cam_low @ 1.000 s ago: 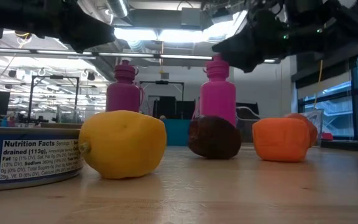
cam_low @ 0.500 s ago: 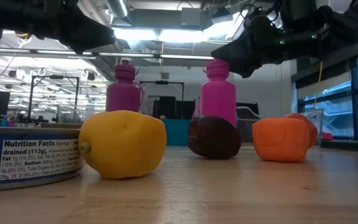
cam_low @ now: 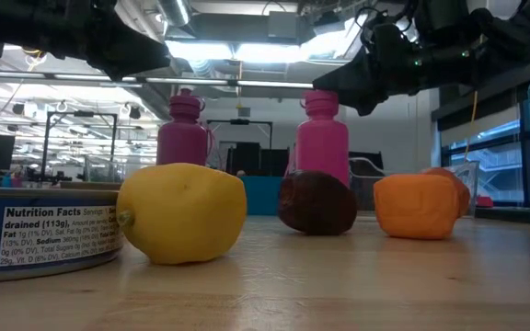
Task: Pick & Place Food Item
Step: Put the pink water bottle into the right transparent bin
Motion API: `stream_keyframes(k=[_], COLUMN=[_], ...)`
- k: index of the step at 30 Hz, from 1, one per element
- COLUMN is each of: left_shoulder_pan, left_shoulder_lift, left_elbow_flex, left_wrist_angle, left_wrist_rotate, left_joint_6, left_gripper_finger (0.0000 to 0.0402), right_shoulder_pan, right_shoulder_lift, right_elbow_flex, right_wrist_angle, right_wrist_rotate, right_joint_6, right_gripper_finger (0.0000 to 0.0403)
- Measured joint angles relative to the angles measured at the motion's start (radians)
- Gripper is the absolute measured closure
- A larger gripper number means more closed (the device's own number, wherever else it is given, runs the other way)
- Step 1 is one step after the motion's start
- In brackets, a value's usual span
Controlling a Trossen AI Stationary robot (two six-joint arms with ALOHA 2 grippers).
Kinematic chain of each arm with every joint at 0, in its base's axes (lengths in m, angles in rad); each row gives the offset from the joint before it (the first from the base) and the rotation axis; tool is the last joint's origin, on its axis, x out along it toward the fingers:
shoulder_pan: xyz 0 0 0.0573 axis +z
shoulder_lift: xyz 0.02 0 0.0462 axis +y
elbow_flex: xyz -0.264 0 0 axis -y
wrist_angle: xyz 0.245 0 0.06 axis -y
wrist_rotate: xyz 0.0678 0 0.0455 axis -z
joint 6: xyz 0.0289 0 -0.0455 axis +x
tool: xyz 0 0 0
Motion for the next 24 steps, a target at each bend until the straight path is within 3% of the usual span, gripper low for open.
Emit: stream_keyframes(k=[15,24], left_shoulder_pan=[0.000,0.000], left_shoulder_lift=[0.000,0.000], left_elbow_flex=[0.000,0.000], left_wrist_angle=[0.000,0.000], left_wrist_rotate=[0.000,0.000], left_joint_6=[-0.003,-0.003], left_gripper_finger=[0.0215,0.0217], right_shoulder_pan=[0.000,-0.001], right_shoulder_lift=[0.000,0.000], right_elbow_flex=[0.001,0.001], right_wrist_angle=[0.002,0.001], right_wrist_rotate=[0.000,-0.018], right_joint_6=[-0.001,-0.003], right_gripper_finger=[0.0338,0.0342])
